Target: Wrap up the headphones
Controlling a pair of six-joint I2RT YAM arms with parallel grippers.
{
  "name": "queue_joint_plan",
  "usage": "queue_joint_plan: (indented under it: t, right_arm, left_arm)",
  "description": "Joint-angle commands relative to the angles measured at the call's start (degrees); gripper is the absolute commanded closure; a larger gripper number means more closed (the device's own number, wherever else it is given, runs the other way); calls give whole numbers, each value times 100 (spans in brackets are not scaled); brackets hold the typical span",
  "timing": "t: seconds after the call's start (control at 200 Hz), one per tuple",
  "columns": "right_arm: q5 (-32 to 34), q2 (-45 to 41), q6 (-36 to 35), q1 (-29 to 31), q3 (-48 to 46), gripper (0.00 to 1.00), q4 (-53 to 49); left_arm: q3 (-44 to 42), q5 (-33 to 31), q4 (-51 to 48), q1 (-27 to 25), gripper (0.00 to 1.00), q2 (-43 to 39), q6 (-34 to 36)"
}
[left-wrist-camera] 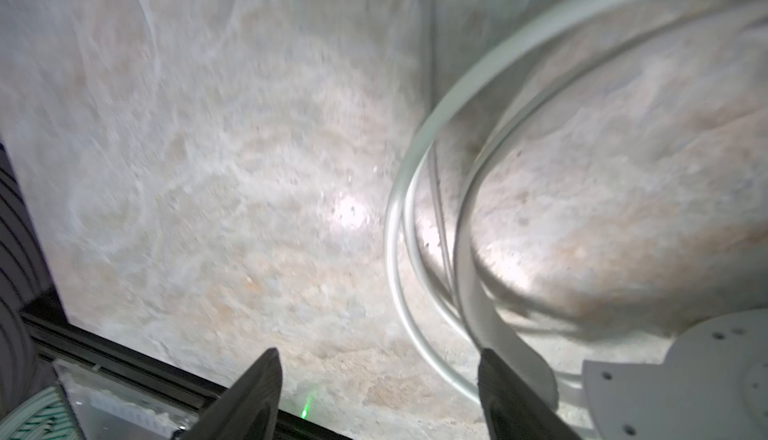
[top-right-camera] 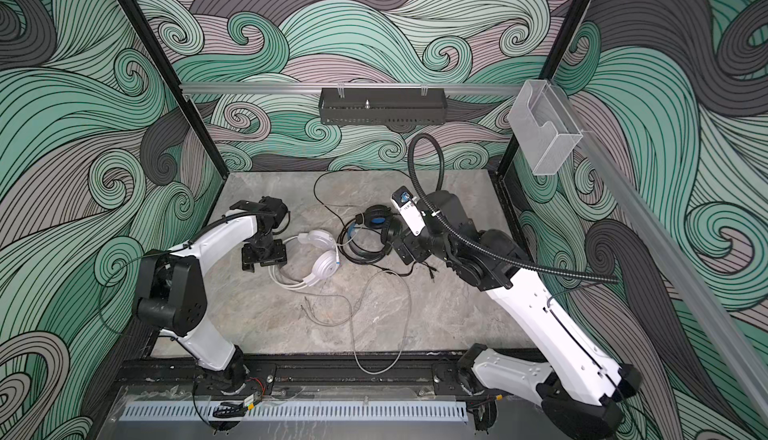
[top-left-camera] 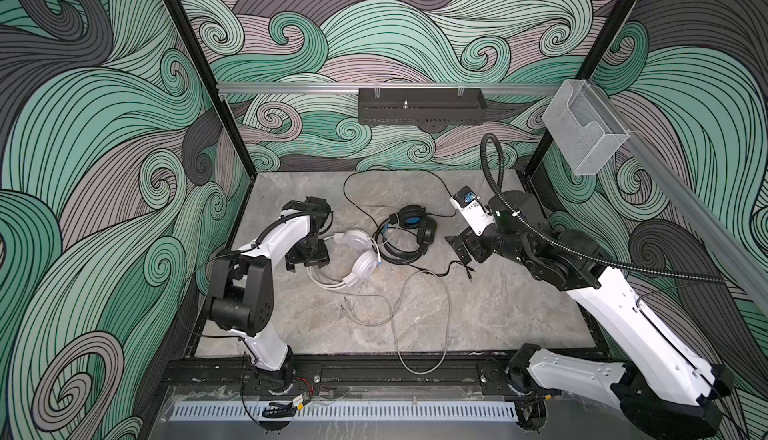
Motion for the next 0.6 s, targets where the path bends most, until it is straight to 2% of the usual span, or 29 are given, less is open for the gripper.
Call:
queue_joint_plan:
  t: [0.0, 0.43, 0.59]
  right_arm:
    - [-102, -68, 9, 48, -54, 0, 117]
    - [78, -166, -36, 49, -91, 0, 118]
    - [-19, -39, 39, 49, 42, 0, -38]
  left_arm:
    - [-102, 489, 515, -45, 24, 26, -777]
    - [-212, 506, 1072, 52, 20, 574, -902]
    - [-247, 476, 1222, 197, 25, 866, -851]
